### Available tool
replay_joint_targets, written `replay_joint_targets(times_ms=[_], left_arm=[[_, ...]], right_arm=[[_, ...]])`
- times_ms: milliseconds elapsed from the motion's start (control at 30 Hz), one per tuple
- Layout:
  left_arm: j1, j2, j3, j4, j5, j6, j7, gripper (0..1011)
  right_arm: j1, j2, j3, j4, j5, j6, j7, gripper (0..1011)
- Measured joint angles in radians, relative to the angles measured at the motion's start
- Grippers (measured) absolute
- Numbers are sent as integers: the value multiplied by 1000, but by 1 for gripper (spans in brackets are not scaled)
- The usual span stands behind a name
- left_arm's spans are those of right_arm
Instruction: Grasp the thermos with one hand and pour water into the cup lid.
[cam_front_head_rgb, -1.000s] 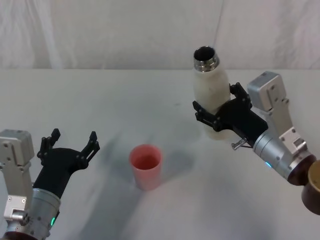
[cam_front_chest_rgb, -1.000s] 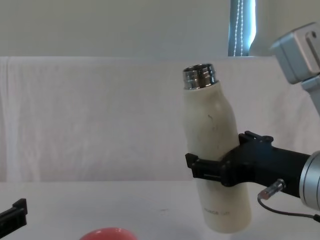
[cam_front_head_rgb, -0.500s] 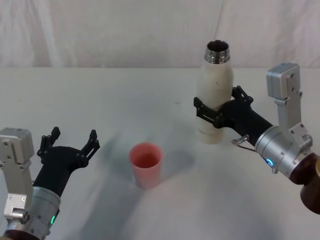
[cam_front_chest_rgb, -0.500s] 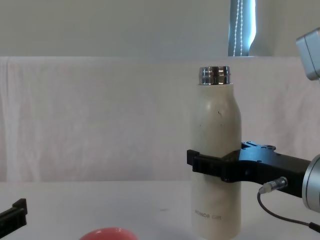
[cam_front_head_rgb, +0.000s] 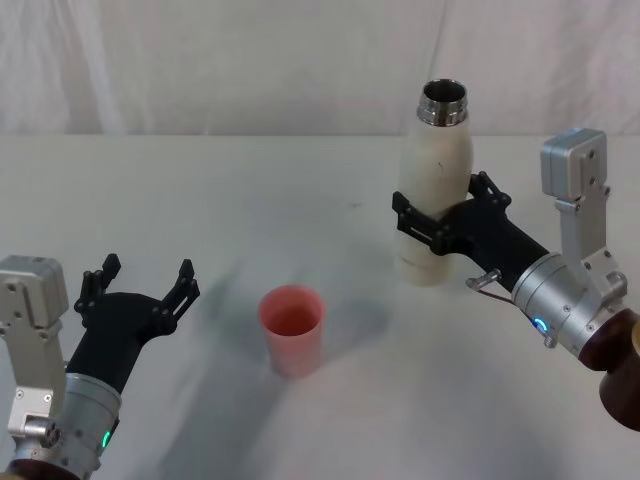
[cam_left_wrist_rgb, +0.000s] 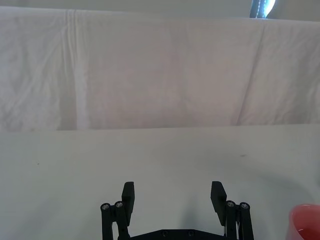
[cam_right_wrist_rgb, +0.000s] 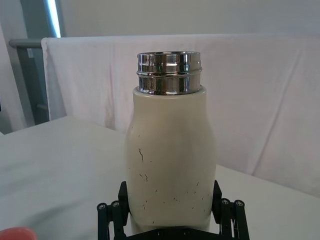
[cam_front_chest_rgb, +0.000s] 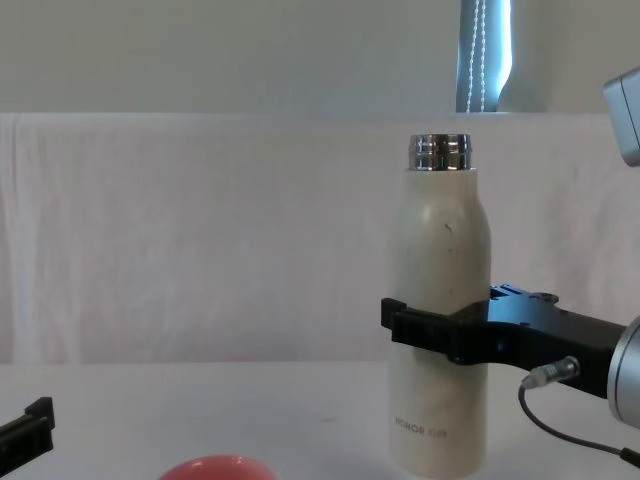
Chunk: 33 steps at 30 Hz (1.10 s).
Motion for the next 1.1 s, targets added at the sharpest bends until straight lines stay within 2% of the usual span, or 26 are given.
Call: replay_joint_targets(times_ms=[433,1100], left_arm=[[0,0,0,0,0,0,0,1001],[0,0,0,0,0,0,0,1001]], right_arm=[[24,11,-16,57,-14,-44,-45,947],[78,-41,-19,180,-21,-96,-66,947]])
